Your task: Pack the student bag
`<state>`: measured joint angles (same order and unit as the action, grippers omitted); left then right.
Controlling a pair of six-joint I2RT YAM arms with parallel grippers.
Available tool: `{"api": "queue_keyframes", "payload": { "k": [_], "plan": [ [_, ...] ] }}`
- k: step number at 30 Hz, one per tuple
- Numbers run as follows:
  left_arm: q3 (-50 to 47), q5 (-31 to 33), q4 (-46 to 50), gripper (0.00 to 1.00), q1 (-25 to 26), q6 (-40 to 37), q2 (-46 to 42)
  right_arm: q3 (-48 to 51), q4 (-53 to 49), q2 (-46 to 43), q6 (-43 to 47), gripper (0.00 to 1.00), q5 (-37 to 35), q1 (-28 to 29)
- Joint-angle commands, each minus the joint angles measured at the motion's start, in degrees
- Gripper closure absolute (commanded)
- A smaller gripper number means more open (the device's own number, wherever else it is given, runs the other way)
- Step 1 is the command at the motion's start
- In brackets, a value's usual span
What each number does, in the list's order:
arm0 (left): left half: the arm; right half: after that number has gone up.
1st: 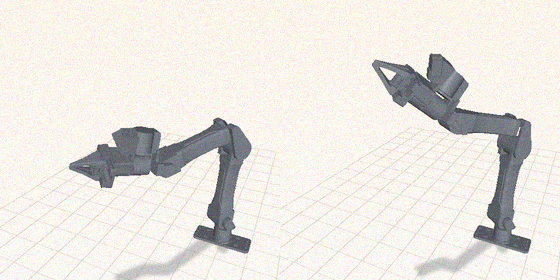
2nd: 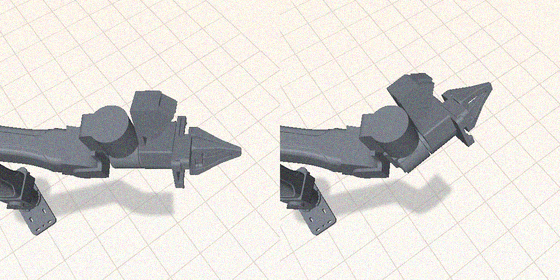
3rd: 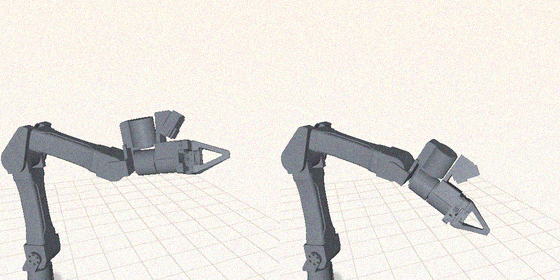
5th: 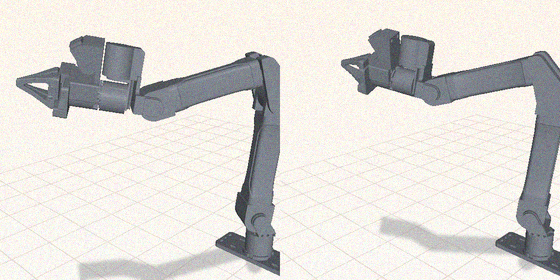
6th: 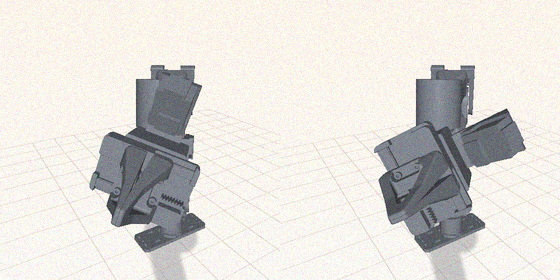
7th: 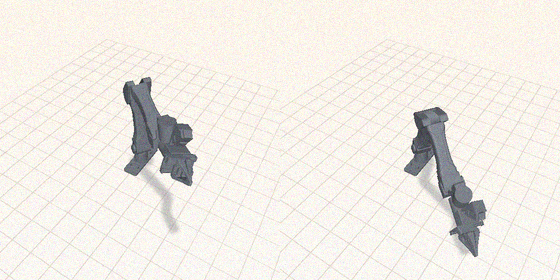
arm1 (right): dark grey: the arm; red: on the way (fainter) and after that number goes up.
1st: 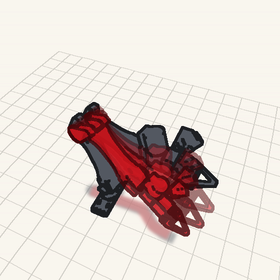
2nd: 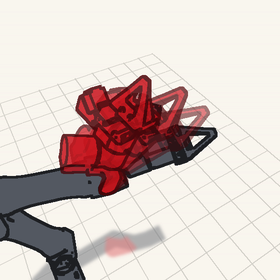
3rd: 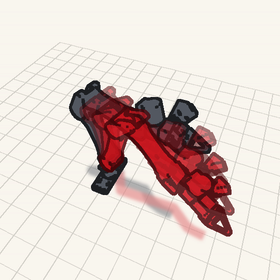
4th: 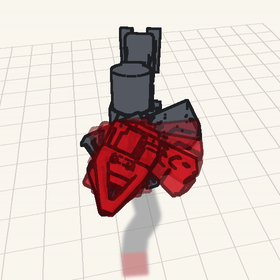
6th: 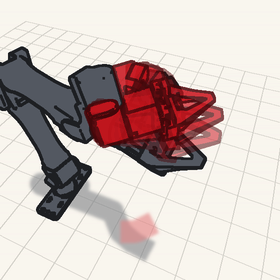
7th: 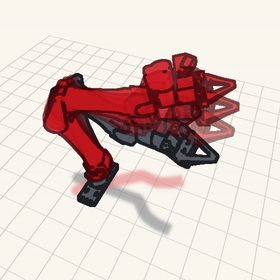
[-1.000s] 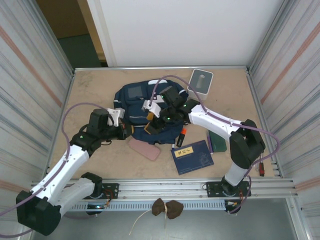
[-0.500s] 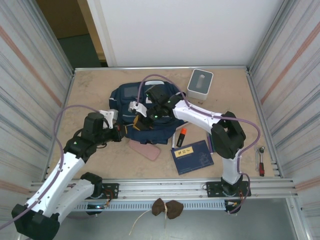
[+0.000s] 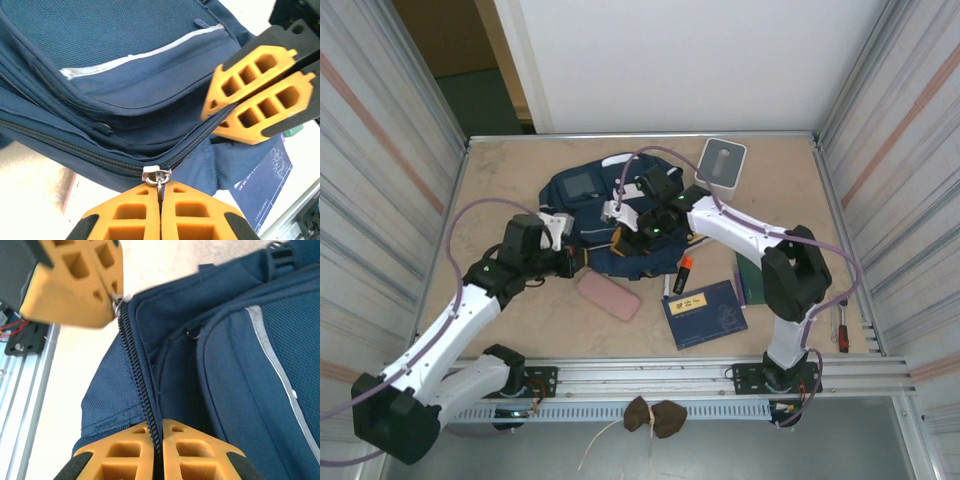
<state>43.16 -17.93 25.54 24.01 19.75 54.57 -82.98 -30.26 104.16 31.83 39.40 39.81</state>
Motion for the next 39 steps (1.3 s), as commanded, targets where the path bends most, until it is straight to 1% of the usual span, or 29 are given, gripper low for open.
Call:
{"api": "queue_keyframes", "payload": {
  "k": [1,3,6,9,10,14,16,19,23,24,25,27,28,29,30,33,36,39],
  "plan": [
    [3.1,4.2,4.1,1.0,-1.6,-3.7,1.5,2.8,-1.4,-4.3,3.1,0.9,-7.1,-4.7],
    [3.5,5.9,5.1,1.0,-2.8,-4.3,2.8,3.8,-1.7,-5.1,3.7,0.9,-7.2,-5.4],
    [3.6,6.4,5.7,1.0,-5.0,-4.5,3.7,5.1,-1.6,-6.0,4.3,0.89,-7.0,-6.6],
    [4.6,6.8,7.0,1.0,-5.1,-5.8,3.4,5.3,-1.6,-6.6,3.7,0.83,-8.1,-7.4],
    [4.8,5.0,6.7,1.0,-5.1,-6.0,2.9,5.1,-1.3,-6.6,2.6,0.78,-7.8,-7.3],
    [3.3,-3.5,1.1,1.0,-4.0,-4.0,0.5,4.9,3.5,-7.2,-4.8,0.5,-4.5,-4.1],
    [3.1,-5.3,-0.5,1.0,-3.2,-3.2,-0.1,5.2,6.4,-7.0,-7.9,0.42,-2.7,-1.7],
    [3.2,-6.8,-1.8,1.0,-1.8,-3.2,-0.9,4.8,9.8,-5.8,-9.9,0.35,-0.4,1.3],
    [3.2,-8.7,-2.5,1.0,-1.4,-3.0,-1.5,2.6,10.9,-2.1,-9.7,0.32,1.4,3.5],
    [3.2,-8.8,-2.5,1.0,-1.4,-3.0,-1.6,1.7,10.3,-0.9,-9.5,0.34,1.5,4.0],
    [3.2,-8.6,-2.6,1.0,-1.4,-3.0,-2.0,0.8,9.3,0.3,-8.9,0.38,1.5,4.4],
    [3.1,-7.2,-2.2,1.0,-1.4,-3.0,-2.6,0.4,8.4,1.1,-8.5,0.58,0.7,4.7],
    [3.1,-6.0,-1.6,1.0,-1.4,-3.1,-2.9,0.7,8.4,1.0,-8.5,0.72,-0.3,4.5],
    [3.1,-4.8,-0.6,1.0,-1.5,-3.3,-3.1,0.9,8.4,0.7,-8.5,0.82,-1.3,4.4],
    [3.2,-3.1,0.7,1.0,-1.5,-3.7,-3.1,1.4,8.4,0.0,-8.5,0.89,-2.2,4.2],
    [3.6,1.3,5.0,1.0,-3.3,-6.1,-2.3,3.0,8.3,-2.5,-7.1,0.95,-1.9,3.1],
    [3.9,1.7,9.1,1.0,-8.1,-8.3,-0.9,4.3,7.6,-4.7,-5.2,0.97,-0.1,1.9],
    [4.2,2.2,10.9,1.0,-12.9,-9.9,0.5,5.2,7.3,-5.7,-3.5,0.98,1.8,1.1]
  ]
}}
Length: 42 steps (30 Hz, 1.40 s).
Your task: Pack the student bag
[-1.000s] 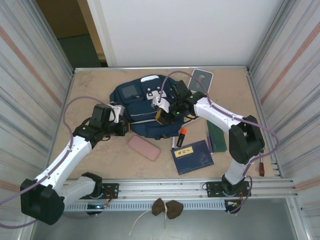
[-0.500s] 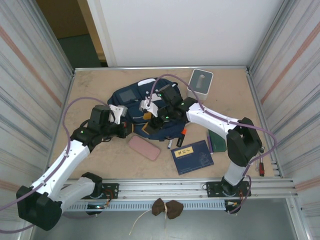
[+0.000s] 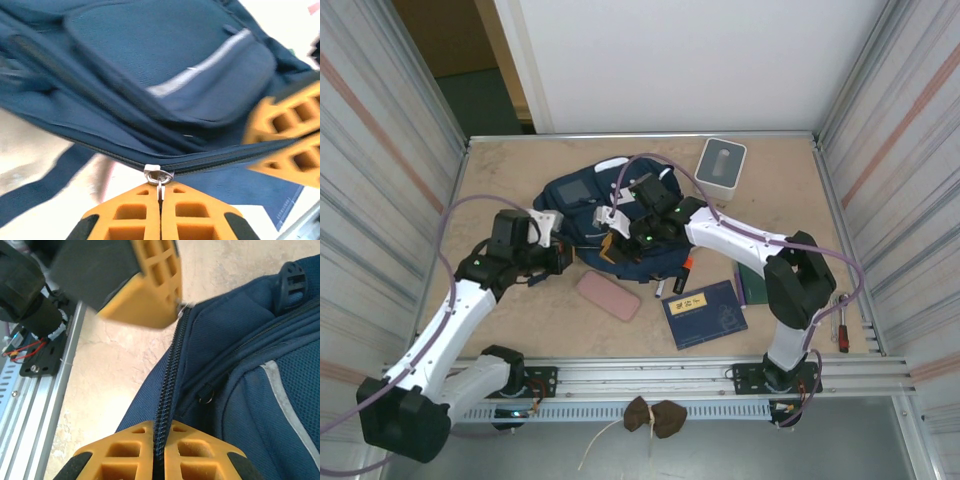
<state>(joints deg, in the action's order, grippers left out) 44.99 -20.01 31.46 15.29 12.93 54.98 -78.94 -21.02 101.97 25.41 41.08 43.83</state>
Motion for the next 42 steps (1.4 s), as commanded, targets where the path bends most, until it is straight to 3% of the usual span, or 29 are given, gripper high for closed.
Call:
{"api": "queue_keyframes", "payload": {
  "k": [1,7,10,12,15,18,22,24,28,30,36,38,42],
  "plan": [
    [2.4,4.5,5.3,1.0,-5.2,-3.4,0.7,1.3,-2.0,-3.5,3.3,0.99,0.6,-3.2],
    [2.8,4.9,4.8,1.0,-7.8,-3.4,3.2,0.4,-3.8,-3.0,5.4,0.97,2.2,-4.6],
    [3.0,-0.9,3.1,1.0,-7.6,-2.1,1.9,-0.6,-3.2,-2.7,3.1,0.92,-1.9,-5.2],
    [2.0,-7.1,-0.3,1.0,-6.5,-0.5,0.0,-2.1,-2.9,-2.4,-0.7,0.76,-6.3,-5.1],
    [1.5,-11.9,-4.5,1.0,-3.3,1.5,-1.7,-2.0,-1.6,-3.3,-4.6,0.55,-4.8,-4.9],
    [2.3,-12.8,-6.5,1.0,0.7,2.8,-2.2,-0.6,1.8,-4.5,-6.5,0.42,-1.6,-3.2],
    [3.2,-11.8,-7.8,1.0,3.4,3.4,-2.0,-0.5,3.0,-3.4,-6.0,0.35,-1.4,-0.4],
    [3.6,-11.5,-7.7,1.0,3.5,3.2,-2.0,-0.9,2.6,-2.1,-5.3,0.41,-3.7,0.2],
    [4.3,-7.0,-4.6,1.0,3.2,1.3,-3.0,-0.2,1.0,-2.3,-4.1,0.79,-6.9,-0.6],
    [4.1,-4.0,-2.7,1.0,2.0,0.6,-3.4,1.2,1.2,-3.4,-3.3,0.9,-7.6,-1.5],
    [2.3,5.7,2.9,1.0,-6.7,-1.0,-2.6,3.1,2.2,-5.2,-2.9,0.94,-5.4,-2.6],
    [1.6,6.1,2.7,1.0,-9.6,-0.4,-2.0,3.1,4.1,-4.5,-4.0,0.94,-4.5,-1.7],
    [2.3,2.4,1.6,1.0,-10.2,1.1,0.9,1.6,6.7,-0.6,-6.8,0.89,-6.4,0.9]
  ]
}}
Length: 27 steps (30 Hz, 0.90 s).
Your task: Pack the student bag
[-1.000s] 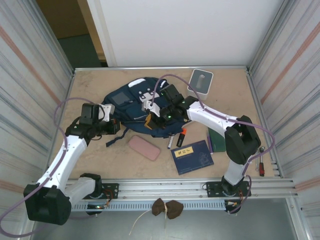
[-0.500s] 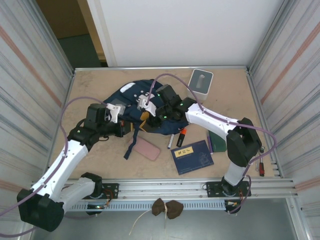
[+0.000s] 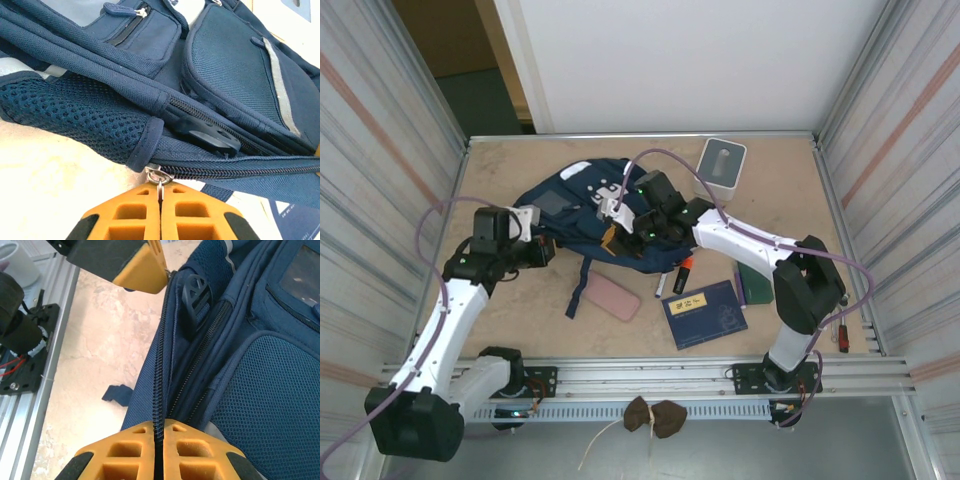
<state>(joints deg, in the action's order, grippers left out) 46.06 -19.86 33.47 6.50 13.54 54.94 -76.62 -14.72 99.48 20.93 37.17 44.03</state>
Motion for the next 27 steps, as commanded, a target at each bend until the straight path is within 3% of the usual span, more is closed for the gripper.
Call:
{"api": "queue_keyframes", "payload": {
  "k": [1,3,4,7,12,15,18,22,27],
  "plan": [
    [1.7,0.7,-0.6,0.98,-1.4,1.1,2.0,-1.3,0.5,3.1,-3.6,0.84,-4.4,1.1],
    [1.7,-1.9,-2.1,0.94,-1.4,2.9,3.7,-2.3,0.1,4.5,-6.6,0.76,-8.5,1.2],
    [1.1,-2.7,-3.6,0.92,-1.3,3.8,4.4,-2.6,-0.4,4.7,-8.6,0.67,-10.4,1.1],
    [0.3,-1.2,-5.4,0.85,-1.9,5.1,6.6,-0.4,-0.2,1.8,-13.2,0.47,-10.2,0.7],
    [0.2,4.8,-4.4,0.38,-4.6,7.8,3.7,10.2,4.2,-7.9,-23.4,0.36,-10.7,-3.5],
    [-1.2,7.2,-6.5,0.25,-2.9,8.9,-0.5,15.0,6.8,-9.3,-30.6,0.37,-15.2,-6.4],
    [-1.1,10.2,-8.9,0.24,4.7,8.5,0.2,17.9,6.9,-7.9,-34.2,0.42,-20.2,-6.9],
    [3.2,18.6,-9.1,0.23,19.5,3.0,8.9,25.4,12.2,-10.0,-38.8,0.55,-22.2,-6.8],
    [10.8,25.0,-9.4,0.2,30.1,-4.8,23.5,34.7,21.2,-13.2,-43.2,0.67,-23.9,-6.8]
  ]
}}
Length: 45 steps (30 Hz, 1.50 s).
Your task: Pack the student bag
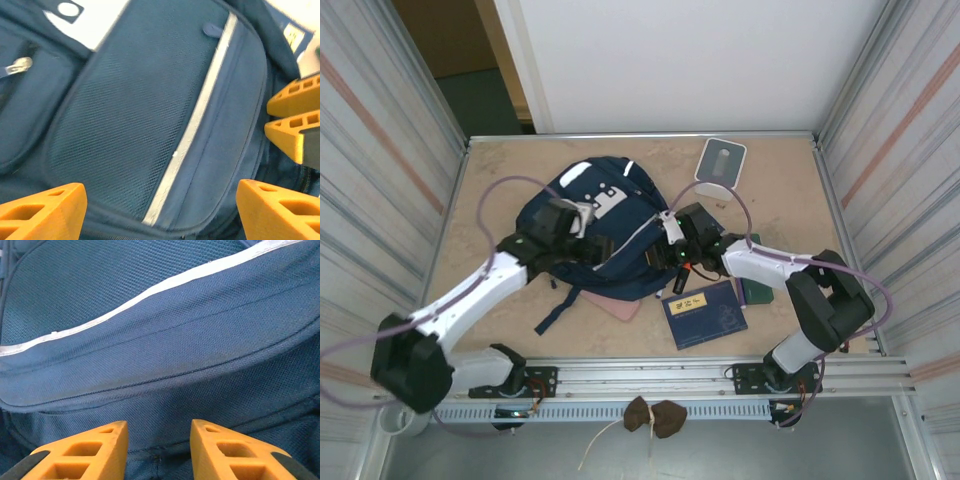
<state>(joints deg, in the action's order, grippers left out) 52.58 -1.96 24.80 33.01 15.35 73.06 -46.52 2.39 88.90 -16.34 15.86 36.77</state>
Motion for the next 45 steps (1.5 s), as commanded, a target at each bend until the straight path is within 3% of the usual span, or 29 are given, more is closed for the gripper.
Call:
{"api": "queue_keyframes", "payload": {
  "k": [1,6,12,15,17,21,24,29,30,36,40,45],
  "plan": [
    [6.0,8.3,-0.5,0.2,5.1,-8.4,8.0,5.9,5.7,-2.9,-6.5,0.67,-2.7,0.4],
    [13.3,11.7,1.5,0.14,10.1,-15.1,18.6,8.8,8.4,-4.0,-7.2,0.7,-3.5,0.3],
    [15.1,7.2,1.0,0.1,10.6,-16.9,23.0,10.2,9.8,-4.8,-7.1,0.71,-4.6,0.2],
    [15.3,9.6,0.8,0.12,10.5,-17.0,24.8,10.1,9.9,-4.9,-7.0,0.71,-4.6,0.1],
    [15.3,11.9,0.6,0.19,10.3,-17.0,26.0,10.0,9.4,-5.3,-6.8,0.7,-4.7,-0.1],
    [14.6,11.4,-1.2,0.49,9.6,-16.0,24.9,9.7,7.0,-7.5,-6.2,0.61,-5.1,-0.8],
    [13.7,8.9,-3.6,0.66,9.4,-15.4,21.2,9.2,3.5,-10.6,-5.6,0.54,-5.3,-1.8],
    [11.0,1.8,-10.1,0.96,5.6,-11.9,12.3,7.7,-6.4,-18.0,-3.8,0.41,-7.2,-5.4],
    [10.1,0.1,-11.6,0.98,4.2,-10.7,10.8,7.5,-8.0,-19.1,-3.6,0.4,-7.6,-6.4],
    [5.6,-14.7,-20.7,1.0,-5.0,-0.1,1.6,6.6,-15.6,-24.0,-3.6,0.35,-9.3,-11.9],
    [6.8,-21.0,-18.9,1.0,-10.8,6.9,-0.5,4.4,-18.1,-23.7,-6.5,0.32,-10.1,-14.6],
    [7.6,-33.2,-16.5,1.0,-19.4,12.2,-0.6,0.3,-21.2,-19.2,-9.6,0.24,-9.3,-15.6]
  ]
}}
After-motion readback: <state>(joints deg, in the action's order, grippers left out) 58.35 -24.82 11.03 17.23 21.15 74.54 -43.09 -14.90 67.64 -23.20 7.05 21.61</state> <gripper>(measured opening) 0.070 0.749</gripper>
